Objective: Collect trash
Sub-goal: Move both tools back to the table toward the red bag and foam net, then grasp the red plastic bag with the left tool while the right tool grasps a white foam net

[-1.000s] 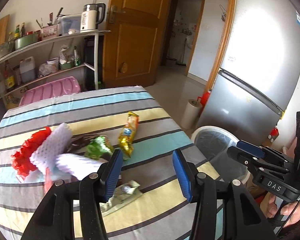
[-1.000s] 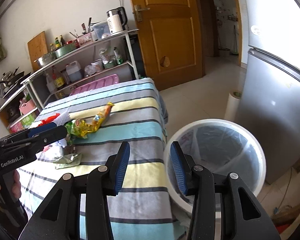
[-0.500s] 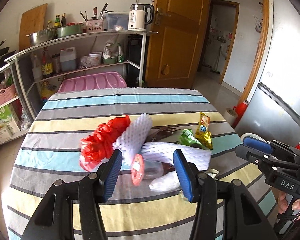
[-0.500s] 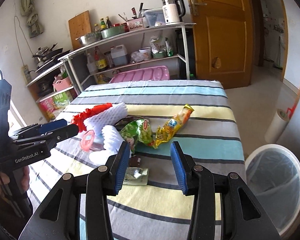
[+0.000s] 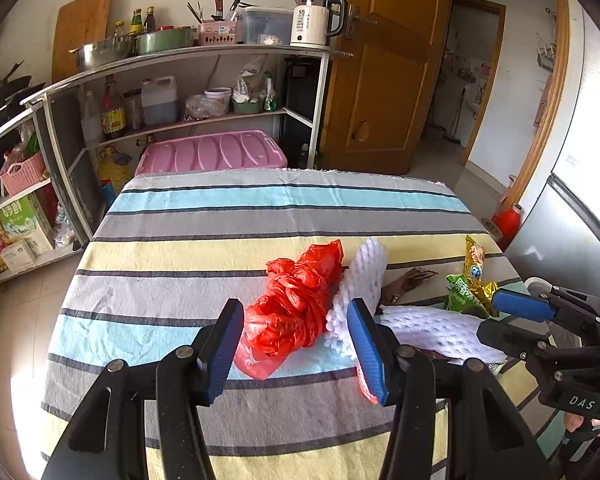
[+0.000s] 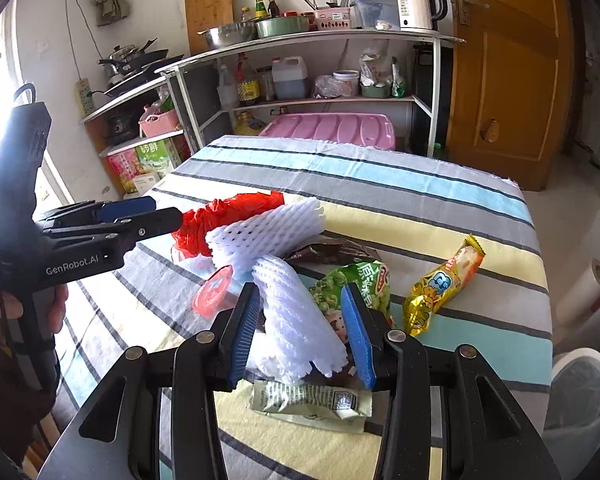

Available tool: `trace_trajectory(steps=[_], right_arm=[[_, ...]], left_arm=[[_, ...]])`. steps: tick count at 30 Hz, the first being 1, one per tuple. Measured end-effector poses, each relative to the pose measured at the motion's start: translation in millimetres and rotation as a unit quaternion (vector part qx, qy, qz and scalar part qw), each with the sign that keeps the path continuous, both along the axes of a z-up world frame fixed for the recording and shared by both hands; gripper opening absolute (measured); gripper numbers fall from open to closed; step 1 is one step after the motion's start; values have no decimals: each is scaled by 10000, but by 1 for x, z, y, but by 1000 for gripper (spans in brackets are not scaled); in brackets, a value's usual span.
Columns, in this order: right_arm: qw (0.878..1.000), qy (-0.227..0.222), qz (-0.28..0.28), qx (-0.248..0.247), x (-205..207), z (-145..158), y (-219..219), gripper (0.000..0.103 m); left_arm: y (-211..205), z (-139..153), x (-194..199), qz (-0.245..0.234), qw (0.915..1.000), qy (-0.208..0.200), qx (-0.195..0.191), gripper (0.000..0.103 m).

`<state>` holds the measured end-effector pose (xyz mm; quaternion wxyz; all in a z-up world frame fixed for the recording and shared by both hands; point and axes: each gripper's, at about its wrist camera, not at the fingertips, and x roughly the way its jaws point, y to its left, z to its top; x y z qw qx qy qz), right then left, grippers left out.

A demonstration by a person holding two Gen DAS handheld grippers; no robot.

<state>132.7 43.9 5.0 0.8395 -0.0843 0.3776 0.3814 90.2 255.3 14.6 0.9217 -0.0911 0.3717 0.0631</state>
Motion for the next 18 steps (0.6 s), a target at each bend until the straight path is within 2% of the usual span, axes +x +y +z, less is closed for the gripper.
trace_trajectory(steps=[3,9,15,18], right_arm=[[9999,9,83,-97,3,-6,7,44],[9993,118,144,-309,11,-20,16,44],[9989,220,194,-364,15,-29,16,44],[9988,278,200,-356,16,-30,16,43]], left_arm=[[8,-5,11,58,9999,84,14,54],[12,-21,37,-184,9991,335,170,57],[16,-40,48,-311,9983,474,-127,57],[14,-44,50,-336,9981,497,-117,57]])
